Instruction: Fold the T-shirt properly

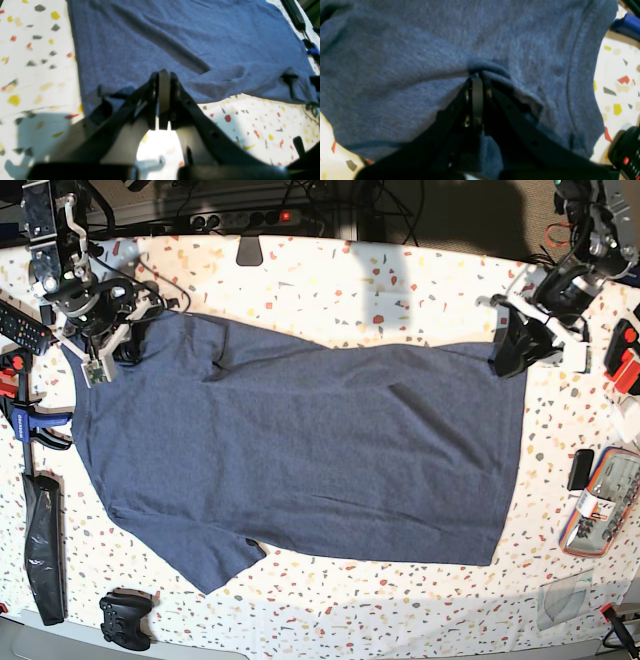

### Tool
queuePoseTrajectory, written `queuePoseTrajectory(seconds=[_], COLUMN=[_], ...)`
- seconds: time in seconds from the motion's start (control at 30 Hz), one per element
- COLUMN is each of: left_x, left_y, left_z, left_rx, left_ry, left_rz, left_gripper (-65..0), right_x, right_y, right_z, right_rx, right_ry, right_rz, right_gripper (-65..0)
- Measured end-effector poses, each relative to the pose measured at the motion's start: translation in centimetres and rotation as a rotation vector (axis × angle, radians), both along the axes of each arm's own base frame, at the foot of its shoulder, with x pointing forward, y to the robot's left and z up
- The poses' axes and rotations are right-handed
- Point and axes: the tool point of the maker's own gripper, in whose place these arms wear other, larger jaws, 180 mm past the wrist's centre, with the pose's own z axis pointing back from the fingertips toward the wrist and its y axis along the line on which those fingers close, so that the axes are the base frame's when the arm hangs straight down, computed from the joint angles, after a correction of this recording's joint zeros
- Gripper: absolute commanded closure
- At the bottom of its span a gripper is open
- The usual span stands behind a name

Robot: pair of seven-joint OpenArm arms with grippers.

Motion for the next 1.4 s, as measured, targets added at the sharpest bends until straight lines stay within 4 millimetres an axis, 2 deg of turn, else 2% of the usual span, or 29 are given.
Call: queuePoseTrajectory(seconds=[0.2,0.33,0.43,0.63,0.7,0.87,1.0,1.07,1.13,1.2,1.33,1.4], left_x=[-0.1,-0.2,-0.3,-1.8,-2.6,-5.1,-6.6,-6.3,-5.2,-4.4,-5.7,-5.7], left_y=[-0.7,0.4,2.1,8.4,8.9,9.3,8.9,8.2,7.2,6.4,5.9,5.6], left_z=[-5.5,-7.1,-7.1,-6.5,-6.6,-7.0,-6.3,-5.0,-3.3,-2.5,-3.6,-3.7], left_rx=[-0.031,0.0,0.036,0.098,0.088,0.057,-0.008,-0.006,0.002,0.021,0.05,0.046], left_ry=[0.126,0.139,0.13,0.149,0.164,0.196,0.199,0.175,0.139,0.137,0.208,0.208], left_rz=[0.046,0.049,0.052,0.148,0.155,0.169,0.191,0.166,0.12,0.076,0.043,0.034], left_gripper=[0.0,0.0,0.0,0.0,0.0,0.0,0.0,0.0,0.0,0.0,0.0,0.0], right_x=[-0.7,-1.8,-2.9,-5.2,-5.8,-8.0,-8.2,-7.9,-7.6,-7.4,-7.0,-6.6], right_y=[0.0,0.2,0.2,0.2,0.4,0.3,0.0,0.0,0.0,0.0,0.0,-0.1], right_z=[-0.7,-1.2,-1.5,-1.6,-1.6,-1.7,-1.5,-1.4,-1.3,-1.3,-1.1,-1.0], right_rx=[-0.003,0.004,-0.041,-0.073,-0.083,-0.163,-0.172,-0.174,-0.17,-0.167,-0.168,-0.171], right_ry=[0.046,0.056,0.058,0.07,0.079,0.111,0.112,0.109,0.103,0.102,0.095,0.09], right_rz=[-0.009,0.0,0.032,0.065,0.078,0.134,0.131,0.128,0.124,0.121,0.118,0.115], right_gripper=[0.0,0.0,0.0,0.0,0.0,0.0,0.0,0.0,0.0,0.0,0.0,0.0])
